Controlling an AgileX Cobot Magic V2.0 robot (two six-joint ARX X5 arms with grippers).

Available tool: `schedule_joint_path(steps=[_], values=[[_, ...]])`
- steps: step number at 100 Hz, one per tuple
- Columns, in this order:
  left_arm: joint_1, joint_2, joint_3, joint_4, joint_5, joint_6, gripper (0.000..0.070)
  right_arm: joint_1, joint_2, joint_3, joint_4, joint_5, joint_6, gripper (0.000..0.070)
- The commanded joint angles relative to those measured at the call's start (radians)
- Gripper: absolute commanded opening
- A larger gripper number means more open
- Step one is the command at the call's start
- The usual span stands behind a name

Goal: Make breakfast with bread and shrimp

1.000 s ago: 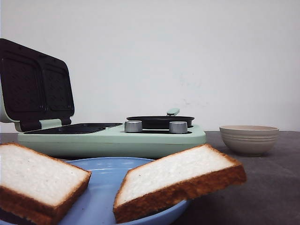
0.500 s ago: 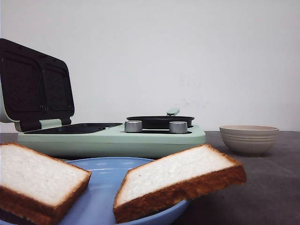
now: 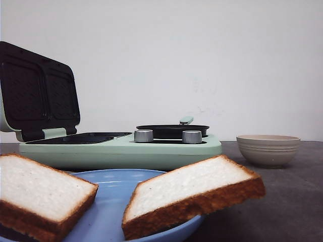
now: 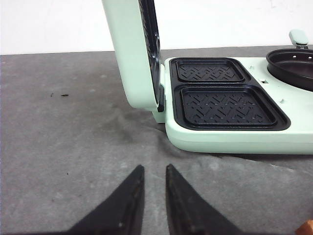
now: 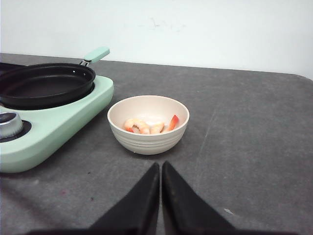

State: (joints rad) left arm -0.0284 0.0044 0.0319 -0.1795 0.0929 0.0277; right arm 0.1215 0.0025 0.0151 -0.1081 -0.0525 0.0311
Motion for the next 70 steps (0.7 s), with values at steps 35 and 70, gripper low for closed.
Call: schedule_joint_path(steps=[35, 70], values=[[0.002, 0.0, -0.016, -0.005, 0.006, -0.084, 0.0004, 0.002, 0.001, -0.003, 0.01, 0.0, 0.085, 0.0], [0.002, 0.0, -0.014, -0.013, 0.017, -0.468, 0.0004, 0.002, 0.001, 0.0, 0.005, -0.001, 0.262, 0.0]])
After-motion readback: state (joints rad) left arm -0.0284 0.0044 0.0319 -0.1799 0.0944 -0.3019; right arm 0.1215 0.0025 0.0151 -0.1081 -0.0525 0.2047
